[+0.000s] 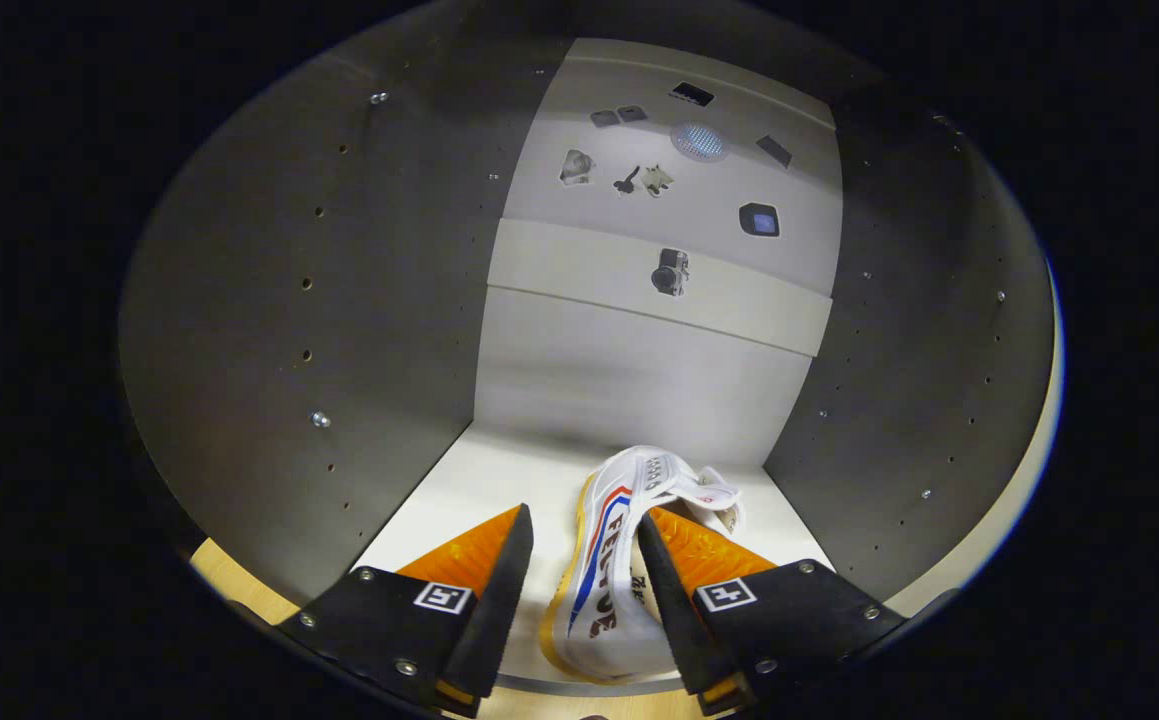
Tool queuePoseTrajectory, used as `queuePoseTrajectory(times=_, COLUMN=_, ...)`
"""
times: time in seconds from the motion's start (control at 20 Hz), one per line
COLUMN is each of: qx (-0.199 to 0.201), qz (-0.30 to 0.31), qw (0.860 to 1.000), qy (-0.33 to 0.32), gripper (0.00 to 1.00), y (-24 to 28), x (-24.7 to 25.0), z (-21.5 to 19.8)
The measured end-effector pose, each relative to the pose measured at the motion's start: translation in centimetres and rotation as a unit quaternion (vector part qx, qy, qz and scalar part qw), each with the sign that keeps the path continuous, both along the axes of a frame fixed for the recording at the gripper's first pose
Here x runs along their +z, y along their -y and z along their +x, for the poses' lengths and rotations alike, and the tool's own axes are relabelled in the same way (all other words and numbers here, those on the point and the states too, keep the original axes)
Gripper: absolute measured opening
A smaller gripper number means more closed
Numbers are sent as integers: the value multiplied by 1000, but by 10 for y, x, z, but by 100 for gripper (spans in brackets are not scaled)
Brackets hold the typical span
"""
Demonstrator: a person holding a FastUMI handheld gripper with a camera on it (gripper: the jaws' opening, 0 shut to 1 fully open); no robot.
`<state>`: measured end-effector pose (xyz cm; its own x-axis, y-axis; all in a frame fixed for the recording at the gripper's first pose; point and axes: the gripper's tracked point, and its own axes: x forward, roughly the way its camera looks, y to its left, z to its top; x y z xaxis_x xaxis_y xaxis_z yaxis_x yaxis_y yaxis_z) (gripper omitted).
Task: Open the shoe cabinet door, grab the shoes and put them into the shoe cabinet, then close the shoe cabinet door.
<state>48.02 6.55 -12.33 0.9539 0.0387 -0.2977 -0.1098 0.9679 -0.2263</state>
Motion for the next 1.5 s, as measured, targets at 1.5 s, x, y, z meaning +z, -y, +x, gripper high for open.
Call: queuePoseTrajectory(times=1.5, qx=-2, qz=91, qw=985, qy=145, gripper=93, y=27, x=140, z=-231)
